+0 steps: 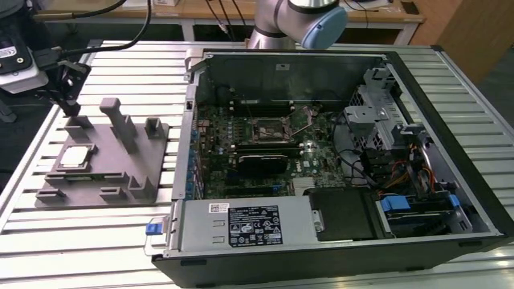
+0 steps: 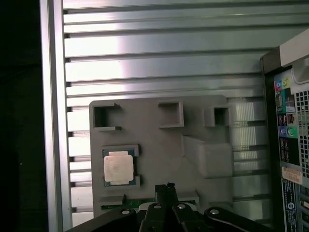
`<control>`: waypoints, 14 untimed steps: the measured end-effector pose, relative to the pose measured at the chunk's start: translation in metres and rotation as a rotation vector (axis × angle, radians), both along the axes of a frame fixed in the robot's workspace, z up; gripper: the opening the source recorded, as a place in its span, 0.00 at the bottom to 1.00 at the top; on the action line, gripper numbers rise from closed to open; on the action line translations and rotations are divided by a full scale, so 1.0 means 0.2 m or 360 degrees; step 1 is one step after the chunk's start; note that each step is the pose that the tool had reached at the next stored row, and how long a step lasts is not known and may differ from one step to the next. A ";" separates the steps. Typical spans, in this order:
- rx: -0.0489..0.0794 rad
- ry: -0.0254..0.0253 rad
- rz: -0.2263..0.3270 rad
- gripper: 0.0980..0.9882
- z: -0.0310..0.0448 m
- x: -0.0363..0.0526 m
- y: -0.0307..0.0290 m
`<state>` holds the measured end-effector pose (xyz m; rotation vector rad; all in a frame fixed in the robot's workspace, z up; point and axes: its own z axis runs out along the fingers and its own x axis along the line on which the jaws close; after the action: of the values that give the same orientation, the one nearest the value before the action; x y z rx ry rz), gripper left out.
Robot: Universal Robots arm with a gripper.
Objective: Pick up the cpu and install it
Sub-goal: 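Reach for the cpu, then pick up the cpu and move it towards the insertion slot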
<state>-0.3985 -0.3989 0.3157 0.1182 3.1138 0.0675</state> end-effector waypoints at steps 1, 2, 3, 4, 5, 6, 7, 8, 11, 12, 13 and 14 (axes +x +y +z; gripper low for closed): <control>0.0000 0.00005 0.0000 0.01 -0.007 -0.006 0.000; 0.0000 0.00010 0.0000 0.01 -0.013 -0.012 0.000; 0.0000 0.00012 0.0000 0.01 -0.015 -0.017 0.000; 0.0000 0.00009 0.0000 0.01 -0.016 -0.017 0.000; 0.0000 0.00010 0.0000 0.01 -0.016 -0.017 0.000; 0.0000 0.00009 0.0000 0.01 -0.016 -0.017 0.000; 0.0000 0.00010 0.0000 0.01 -0.016 -0.020 0.000; 0.0000 0.00009 0.0000 0.01 -0.016 -0.022 0.000; 0.0000 0.00011 0.0000 0.01 -0.016 -0.023 0.000; 0.0000 0.00010 0.0000 0.01 -0.016 -0.023 0.000; 0.0000 0.00010 0.0000 0.01 -0.016 -0.023 0.000; 0.0000 0.00010 0.0000 0.01 -0.016 -0.023 0.000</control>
<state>-0.4032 -0.3989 0.3124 0.1181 3.1144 0.0675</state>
